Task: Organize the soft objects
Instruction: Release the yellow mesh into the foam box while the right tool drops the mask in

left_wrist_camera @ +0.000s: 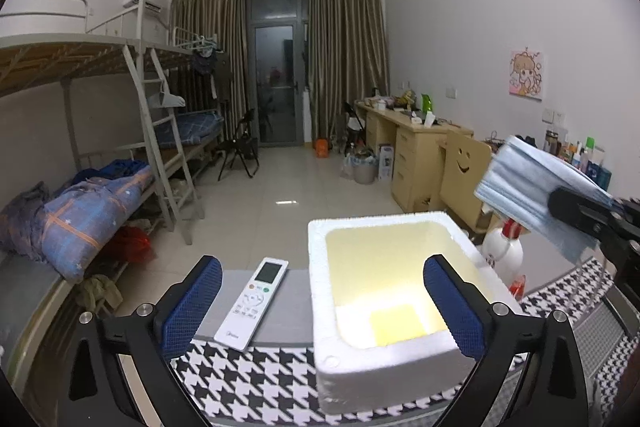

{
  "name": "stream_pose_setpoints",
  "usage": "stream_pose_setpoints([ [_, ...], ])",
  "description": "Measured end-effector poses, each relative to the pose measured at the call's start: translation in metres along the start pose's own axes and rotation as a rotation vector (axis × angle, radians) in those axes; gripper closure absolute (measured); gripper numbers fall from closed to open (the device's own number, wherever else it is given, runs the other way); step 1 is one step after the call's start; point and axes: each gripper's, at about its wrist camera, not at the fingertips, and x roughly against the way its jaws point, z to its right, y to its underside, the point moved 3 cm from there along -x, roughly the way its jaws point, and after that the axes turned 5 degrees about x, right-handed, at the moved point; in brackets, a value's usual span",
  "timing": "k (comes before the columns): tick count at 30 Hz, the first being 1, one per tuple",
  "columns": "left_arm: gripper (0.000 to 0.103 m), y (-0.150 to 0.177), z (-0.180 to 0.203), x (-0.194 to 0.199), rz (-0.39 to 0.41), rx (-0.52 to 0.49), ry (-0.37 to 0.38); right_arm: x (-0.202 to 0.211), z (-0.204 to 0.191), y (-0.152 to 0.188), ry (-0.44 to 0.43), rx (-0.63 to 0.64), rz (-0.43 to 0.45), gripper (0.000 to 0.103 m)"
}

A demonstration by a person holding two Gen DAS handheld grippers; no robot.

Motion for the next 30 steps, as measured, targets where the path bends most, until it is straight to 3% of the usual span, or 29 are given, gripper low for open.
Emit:
stream_pose_setpoints([
  [12, 0.002, 0.005, -0.029, 0.015, 0.03, 0.044, -0.058, -0.02, -0.016, -0.005, -0.053, 0.018, -0.009, 0.096],
  [30, 0.001, 0.01, -0.053, 0.022, 0.039, 0.075, -0.102, -0.062, -0.025, 0.002, -0.146, -0.023, -0.116, 0.096],
])
